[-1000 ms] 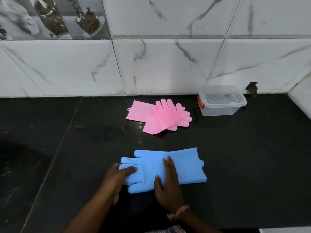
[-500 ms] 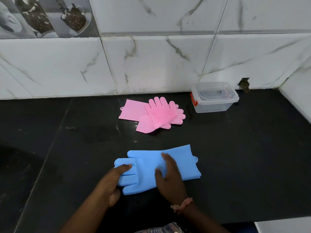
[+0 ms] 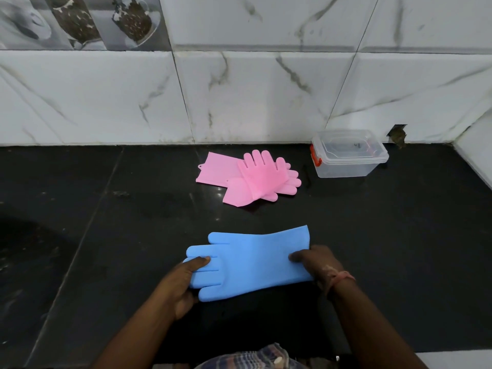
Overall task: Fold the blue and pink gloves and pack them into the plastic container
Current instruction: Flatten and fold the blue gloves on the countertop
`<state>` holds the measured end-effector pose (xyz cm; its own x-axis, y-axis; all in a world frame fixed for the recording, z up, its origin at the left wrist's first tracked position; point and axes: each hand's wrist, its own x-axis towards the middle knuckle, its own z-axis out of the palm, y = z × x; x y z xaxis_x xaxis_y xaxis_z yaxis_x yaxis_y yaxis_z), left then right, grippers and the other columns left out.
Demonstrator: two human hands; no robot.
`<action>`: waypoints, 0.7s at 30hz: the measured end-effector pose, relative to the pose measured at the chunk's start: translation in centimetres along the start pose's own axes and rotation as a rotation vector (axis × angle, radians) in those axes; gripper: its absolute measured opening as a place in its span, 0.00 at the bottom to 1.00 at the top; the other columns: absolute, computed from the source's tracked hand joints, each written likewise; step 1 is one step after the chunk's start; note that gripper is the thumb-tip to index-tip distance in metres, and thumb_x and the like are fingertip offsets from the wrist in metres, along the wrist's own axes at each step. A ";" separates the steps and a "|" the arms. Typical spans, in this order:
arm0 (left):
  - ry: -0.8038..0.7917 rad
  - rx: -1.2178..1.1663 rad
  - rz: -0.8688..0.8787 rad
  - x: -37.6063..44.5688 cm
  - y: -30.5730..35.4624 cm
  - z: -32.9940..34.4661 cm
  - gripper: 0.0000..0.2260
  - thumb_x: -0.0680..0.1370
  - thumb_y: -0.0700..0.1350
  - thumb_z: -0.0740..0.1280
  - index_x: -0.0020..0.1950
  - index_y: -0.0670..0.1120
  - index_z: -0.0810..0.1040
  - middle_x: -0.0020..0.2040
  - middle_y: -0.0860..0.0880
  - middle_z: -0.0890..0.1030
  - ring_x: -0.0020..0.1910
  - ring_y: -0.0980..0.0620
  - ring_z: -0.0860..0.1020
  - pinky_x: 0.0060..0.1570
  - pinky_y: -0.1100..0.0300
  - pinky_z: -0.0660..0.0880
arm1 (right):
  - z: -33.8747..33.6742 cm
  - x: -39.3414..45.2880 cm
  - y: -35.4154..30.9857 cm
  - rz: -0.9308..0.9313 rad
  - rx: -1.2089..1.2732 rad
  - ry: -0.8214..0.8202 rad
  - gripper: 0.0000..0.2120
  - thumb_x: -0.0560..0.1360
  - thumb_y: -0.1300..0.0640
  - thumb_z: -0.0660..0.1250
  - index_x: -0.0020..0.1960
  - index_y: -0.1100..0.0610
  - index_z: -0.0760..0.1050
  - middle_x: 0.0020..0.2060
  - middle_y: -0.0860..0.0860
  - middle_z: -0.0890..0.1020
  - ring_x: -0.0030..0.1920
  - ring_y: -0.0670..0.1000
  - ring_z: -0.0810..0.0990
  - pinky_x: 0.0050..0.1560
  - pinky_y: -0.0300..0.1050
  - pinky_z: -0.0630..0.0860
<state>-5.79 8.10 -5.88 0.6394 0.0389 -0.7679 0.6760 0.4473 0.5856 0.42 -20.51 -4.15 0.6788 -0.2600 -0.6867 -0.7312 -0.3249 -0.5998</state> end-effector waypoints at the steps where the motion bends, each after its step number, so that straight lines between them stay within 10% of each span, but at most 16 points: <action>1: -0.002 0.002 0.004 0.0 0.0 0.0 0.11 0.80 0.45 0.70 0.62 0.46 0.82 0.55 0.44 0.88 0.51 0.46 0.88 0.49 0.45 0.84 | -0.1 -0.2 -0.2 -0.014 0.029 -0.044 0.16 0.67 0.61 0.75 0.54 0.61 0.79 0.41 0.52 0.82 0.41 0.53 0.82 0.37 0.43 0.76; 12: 0.045 -0.038 0.049 -0.3 -0.7 0.8 0.12 0.80 0.44 0.70 0.63 0.44 0.82 0.55 0.42 0.88 0.52 0.44 0.87 0.47 0.48 0.85 | 4.9 -6.8 -2.5 -0.732 -0.105 0.222 0.18 0.72 0.63 0.69 0.55 0.46 0.70 0.48 0.40 0.79 0.45 0.40 0.79 0.46 0.37 0.76; 21: 0.306 0.146 0.282 -1.2 -1.3 0.9 0.16 0.76 0.52 0.76 0.58 0.44 0.82 0.52 0.42 0.88 0.51 0.44 0.87 0.55 0.42 0.84 | 13.0 -8.6 1.5 -0.968 -0.649 -0.092 0.28 0.76 0.43 0.58 0.74 0.49 0.60 0.64 0.44 0.74 0.61 0.46 0.73 0.63 0.49 0.64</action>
<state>-7.08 6.66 -5.51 0.6831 0.4142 -0.6015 0.5495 0.2510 0.7969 -7.36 -6.95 -4.44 0.9071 0.4086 -0.1012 0.2781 -0.7621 -0.5847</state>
